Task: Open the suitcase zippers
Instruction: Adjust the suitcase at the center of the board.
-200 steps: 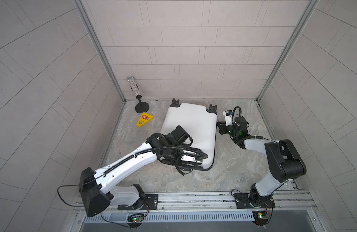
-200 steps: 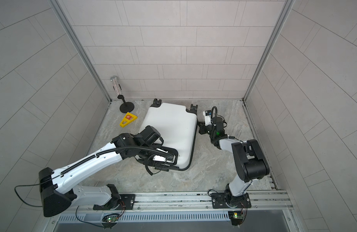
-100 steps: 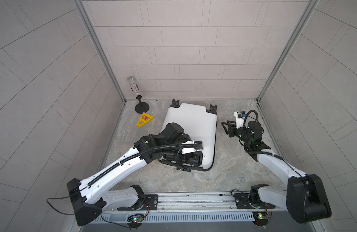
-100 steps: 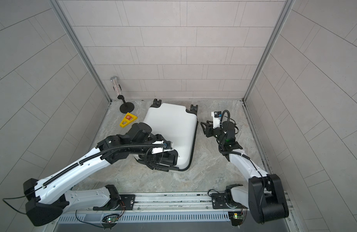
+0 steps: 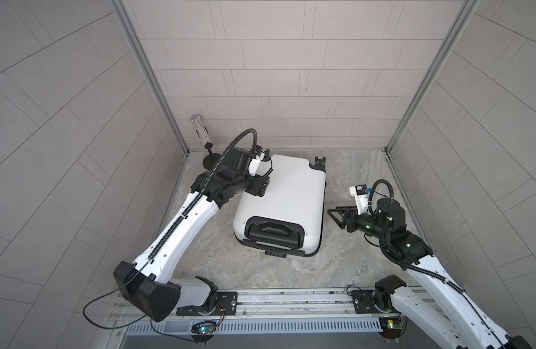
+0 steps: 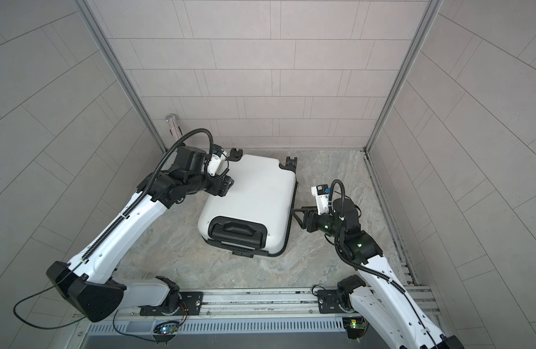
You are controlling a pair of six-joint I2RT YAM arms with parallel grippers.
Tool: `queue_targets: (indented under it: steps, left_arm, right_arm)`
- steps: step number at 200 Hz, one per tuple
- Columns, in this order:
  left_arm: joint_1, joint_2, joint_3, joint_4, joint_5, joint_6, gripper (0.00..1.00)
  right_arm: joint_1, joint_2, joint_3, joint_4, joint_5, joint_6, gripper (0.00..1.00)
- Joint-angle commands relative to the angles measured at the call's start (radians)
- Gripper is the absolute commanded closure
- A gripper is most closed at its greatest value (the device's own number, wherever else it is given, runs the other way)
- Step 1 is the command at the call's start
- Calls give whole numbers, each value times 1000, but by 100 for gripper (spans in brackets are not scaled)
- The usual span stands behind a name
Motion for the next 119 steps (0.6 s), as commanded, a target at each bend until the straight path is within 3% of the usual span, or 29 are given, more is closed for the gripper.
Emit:
queue_targets:
  steps: [1,64,119]
  left_arm:
    - [60,53,47,-78,46,-169,18]
    - [125,240,123,-87,127,-168,20]
    - [124,386,146,-51,281,-163,25]
  right_arm:
    - [67,-3,10,-79,43,82,42]
    - [250,7,5,-56,182,84,43]
    - [471,13,-36,-30,421,99,45]
